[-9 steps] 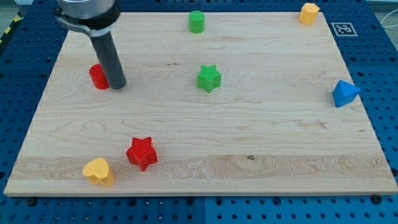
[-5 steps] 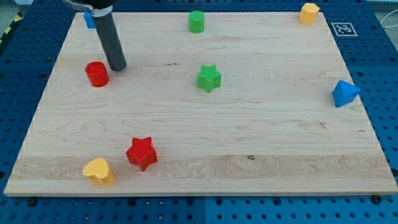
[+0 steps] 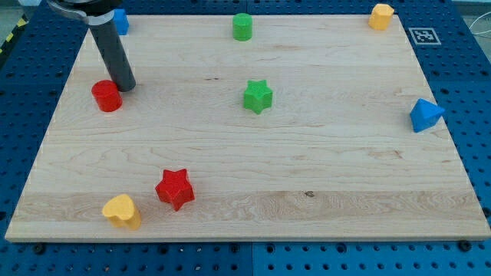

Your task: Push red circle towards the center left

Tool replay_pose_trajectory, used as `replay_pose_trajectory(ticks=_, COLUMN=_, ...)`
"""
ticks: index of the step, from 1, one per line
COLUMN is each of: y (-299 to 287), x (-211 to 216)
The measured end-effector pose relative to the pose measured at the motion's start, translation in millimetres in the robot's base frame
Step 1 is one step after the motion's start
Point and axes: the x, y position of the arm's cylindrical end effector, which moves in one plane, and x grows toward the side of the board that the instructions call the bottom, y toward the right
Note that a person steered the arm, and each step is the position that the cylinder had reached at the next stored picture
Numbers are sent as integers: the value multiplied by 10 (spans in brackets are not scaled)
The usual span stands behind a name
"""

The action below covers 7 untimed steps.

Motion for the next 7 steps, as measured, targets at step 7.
replay_pose_trajectory(ticks=7, y=-46, x=375)
